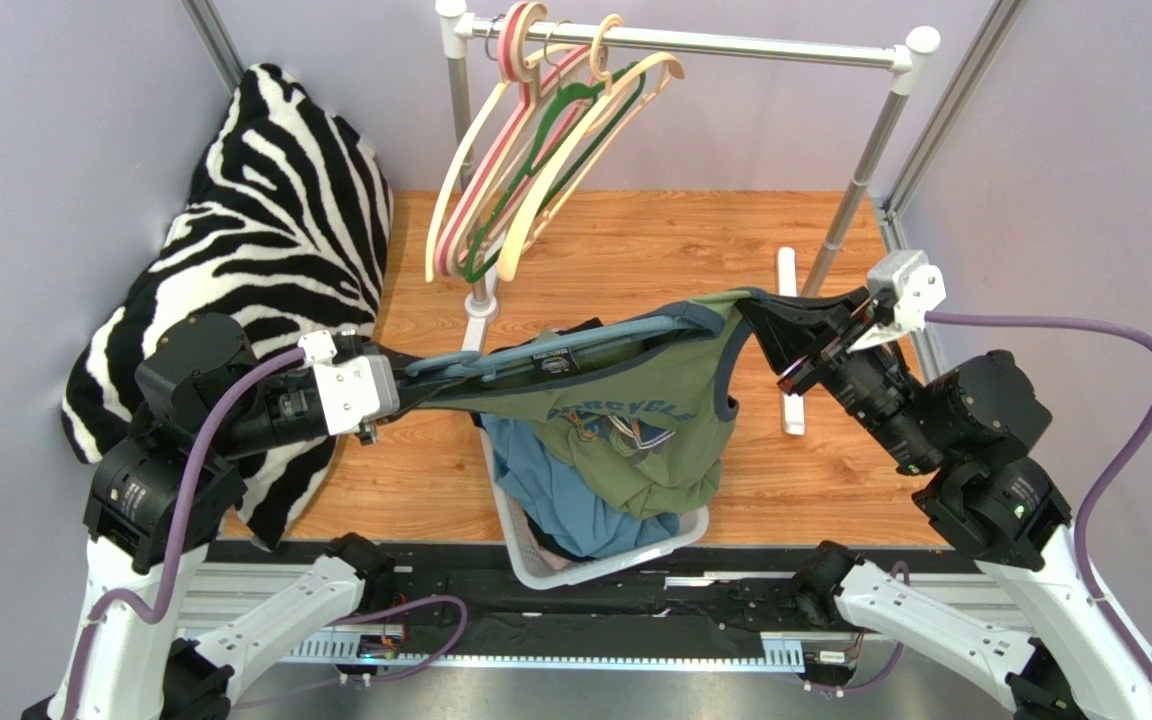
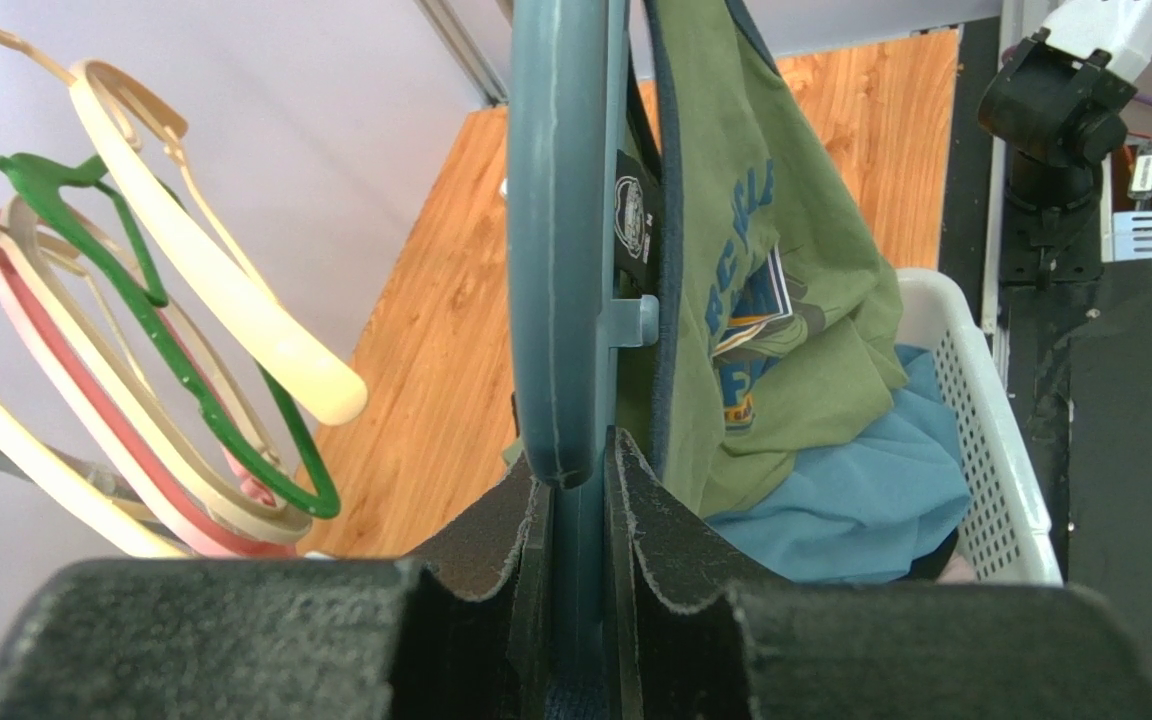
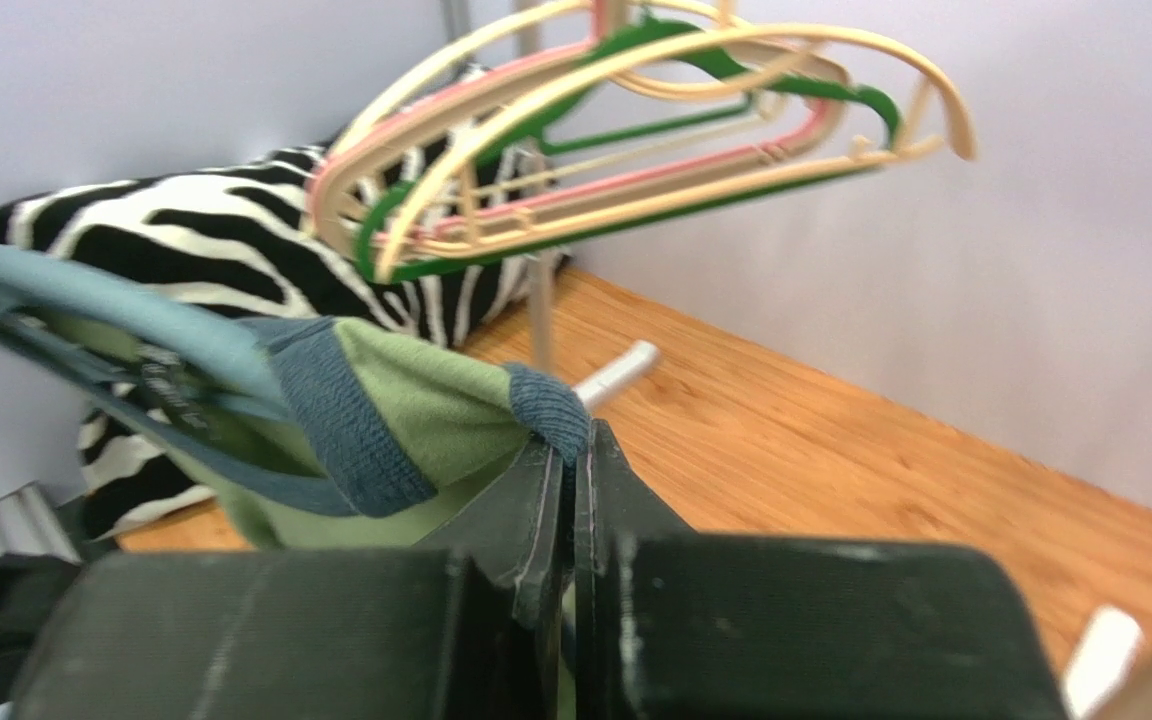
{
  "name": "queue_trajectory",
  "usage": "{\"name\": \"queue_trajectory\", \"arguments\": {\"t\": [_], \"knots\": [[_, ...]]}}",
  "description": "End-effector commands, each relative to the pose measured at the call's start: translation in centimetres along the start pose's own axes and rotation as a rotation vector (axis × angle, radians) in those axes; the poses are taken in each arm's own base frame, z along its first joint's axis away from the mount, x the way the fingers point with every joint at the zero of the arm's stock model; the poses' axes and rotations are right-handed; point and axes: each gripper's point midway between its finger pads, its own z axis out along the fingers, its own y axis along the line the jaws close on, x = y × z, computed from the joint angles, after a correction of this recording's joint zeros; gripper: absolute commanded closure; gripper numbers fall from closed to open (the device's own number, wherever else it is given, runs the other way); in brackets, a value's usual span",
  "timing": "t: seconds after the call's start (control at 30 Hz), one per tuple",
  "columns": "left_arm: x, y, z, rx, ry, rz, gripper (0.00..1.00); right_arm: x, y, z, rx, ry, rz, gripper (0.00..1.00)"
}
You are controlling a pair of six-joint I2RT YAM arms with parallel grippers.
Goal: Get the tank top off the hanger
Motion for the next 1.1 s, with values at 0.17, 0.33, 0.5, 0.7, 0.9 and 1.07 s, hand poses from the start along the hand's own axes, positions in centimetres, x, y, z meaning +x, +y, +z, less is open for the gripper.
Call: {"name": "queue_trajectory", "arguments": {"t": [0.17, 0.33, 0.5, 0.7, 0.9, 1.07], "knots": [[-1.3, -0.3, -1.7, -0.027, -0.027, 0.093, 0.88, 0.7, -3.4, -1.3, 0.194, 0.038, -0.005, 1.0], [-2.1, 0.0, -1.7, -0.023, -0.04, 0.106, 0.89, 4.9, -0.2, -1.2, 0.003, 0.184, -0.011, 0.96], [-2.1, 0.4, -1.2, -0.004, -0.02, 0.082, 0.89, 6.0, 1.5, -2.8, -0.132, 0.222, -0.098, 0.0], [-0.8, -0.5, -0.4, 0.055, 0.0, 0.039, 0.9, 2.1, 1.8, -6.8, -0.212, 0.106, -0.287, 0.0], [0.2, -1.3, 0.5, 0.118, 0.014, -0.012, 0.9, -1.2, 3.7, -5.8, -0.317, 0.023, -0.34, 0.0], [-0.8, -1.5, 0.1, 0.116, -0.011, -0.022, 0.9, -0.4, 4.3, -3.0, -0.334, 0.002, -0.325, 0.0]]}}
